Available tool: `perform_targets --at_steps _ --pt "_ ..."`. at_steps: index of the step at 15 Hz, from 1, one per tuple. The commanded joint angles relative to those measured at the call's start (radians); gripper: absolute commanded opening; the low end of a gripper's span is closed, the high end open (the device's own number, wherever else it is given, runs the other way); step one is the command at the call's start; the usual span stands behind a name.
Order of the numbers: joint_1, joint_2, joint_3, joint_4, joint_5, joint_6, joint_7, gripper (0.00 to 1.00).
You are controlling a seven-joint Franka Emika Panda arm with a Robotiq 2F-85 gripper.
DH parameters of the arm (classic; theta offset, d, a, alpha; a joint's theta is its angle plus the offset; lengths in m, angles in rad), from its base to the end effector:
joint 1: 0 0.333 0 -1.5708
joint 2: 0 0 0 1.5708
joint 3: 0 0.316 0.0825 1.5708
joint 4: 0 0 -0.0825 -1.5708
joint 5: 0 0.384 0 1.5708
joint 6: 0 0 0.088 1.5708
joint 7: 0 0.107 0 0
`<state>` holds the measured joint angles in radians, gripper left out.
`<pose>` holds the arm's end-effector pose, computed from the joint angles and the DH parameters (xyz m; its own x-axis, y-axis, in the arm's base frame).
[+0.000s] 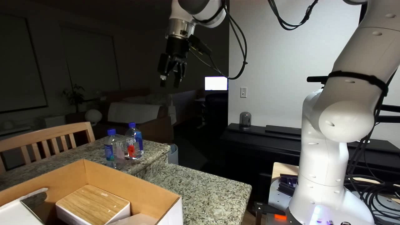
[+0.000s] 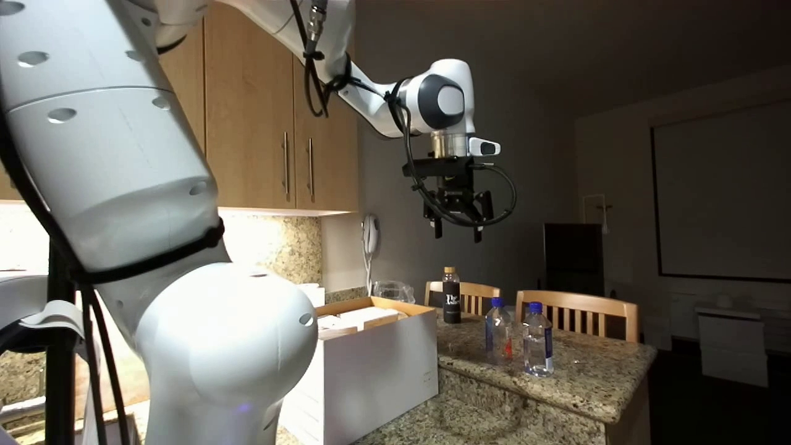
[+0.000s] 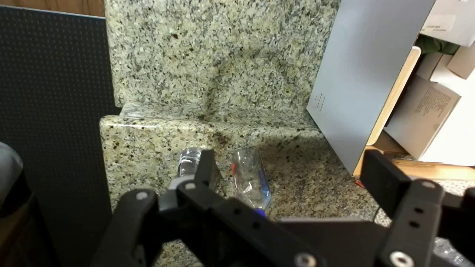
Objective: Put the water bottles on the counter in the box
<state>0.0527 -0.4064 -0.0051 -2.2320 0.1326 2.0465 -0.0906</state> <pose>0.4518 0.0285 0.5543 0.9712 0.0756 0.2260 0.1026 -0.9886 -0.1100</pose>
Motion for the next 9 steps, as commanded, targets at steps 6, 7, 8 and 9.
perform_targets --at_steps 6,7,8,9 --pt "-0.012 0.387 0.016 0.372 -0.007 -0.020 0.102 1.00" --pt "-0.012 0.424 0.020 0.413 -0.041 -0.018 0.140 1.00" --pt "-0.011 0.464 0.019 0.460 -0.064 -0.031 0.167 1.00" --pt "-0.007 0.497 0.020 0.499 -0.102 -0.050 0.193 1.00"
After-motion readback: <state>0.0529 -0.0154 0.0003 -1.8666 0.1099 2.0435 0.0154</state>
